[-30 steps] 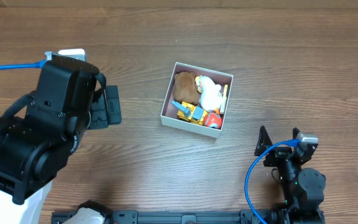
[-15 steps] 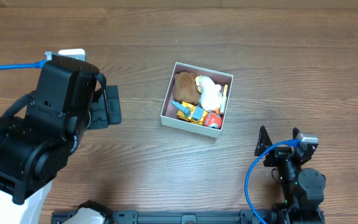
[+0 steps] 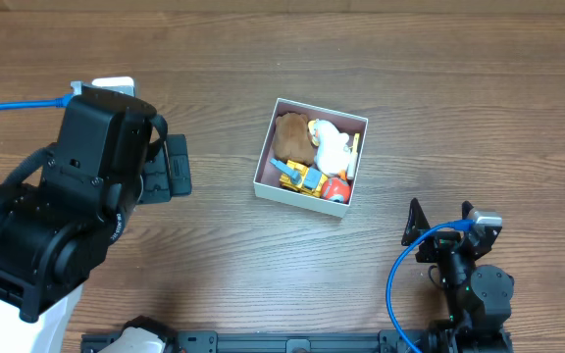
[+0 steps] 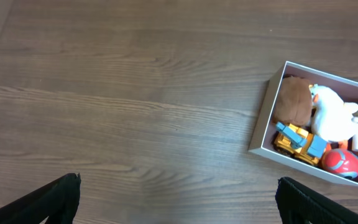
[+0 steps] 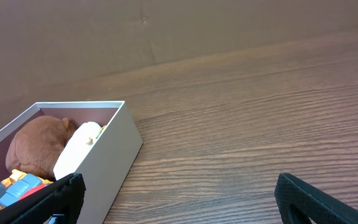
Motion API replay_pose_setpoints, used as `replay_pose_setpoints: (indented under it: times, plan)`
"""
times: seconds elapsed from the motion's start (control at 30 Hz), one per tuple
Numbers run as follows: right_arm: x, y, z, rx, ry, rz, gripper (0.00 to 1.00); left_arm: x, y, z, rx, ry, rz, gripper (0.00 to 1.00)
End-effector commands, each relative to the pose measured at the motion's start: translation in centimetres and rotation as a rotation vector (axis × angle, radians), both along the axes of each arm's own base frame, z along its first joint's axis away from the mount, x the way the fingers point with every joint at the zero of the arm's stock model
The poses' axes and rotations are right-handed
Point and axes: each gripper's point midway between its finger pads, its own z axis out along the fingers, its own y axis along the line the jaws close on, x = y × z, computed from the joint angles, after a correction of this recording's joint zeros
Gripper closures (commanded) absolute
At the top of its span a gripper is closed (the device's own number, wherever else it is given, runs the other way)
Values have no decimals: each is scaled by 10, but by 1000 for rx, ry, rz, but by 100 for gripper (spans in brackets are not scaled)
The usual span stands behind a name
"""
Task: Pack container
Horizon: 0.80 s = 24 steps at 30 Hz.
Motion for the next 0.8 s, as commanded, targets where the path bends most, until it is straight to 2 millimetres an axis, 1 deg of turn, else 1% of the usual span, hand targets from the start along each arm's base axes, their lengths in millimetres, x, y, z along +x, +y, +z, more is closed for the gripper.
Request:
replay_pose_setpoints:
  times: [0.0,0.1,0.17,0.23,0.33,0.43,0.53,0.63,0.7,0.77]
  plan:
    - [0,-1,2,-2,-16,-4,0,13,0,13,-26,-80,33,0]
    - [0,-1,2,-3,-16,-4,0,33,-8,34,-84,-231,27,0]
    - [0,-1,2,-3,-16,-4,0,41,-12,43,-123,-317,25,0]
    - [0,-1,2,-3,-16,-4,0,44,-15,43,-159,-378,16,0]
    - [0,-1,2,-3,-16,-4,0,47,-16,32,-193,-451,14,0]
    - [0,-1,2,-3,-16,-4,0,49,-10,14,-229,-539,34,0]
    - [0,-1,2,-2,-16,-4,0,44,-1,-13,-262,-604,52,0]
    - [0,-1,2,-3,-16,-4,0,36,8,-45,-283,-637,61,0]
    - [0,-1,2,-3,-16,-4,0,30,18,-67,-304,-661,90,0]
    - [0,-1,2,-2,-16,-4,0,24,29,-84,-324,-689,137,0]
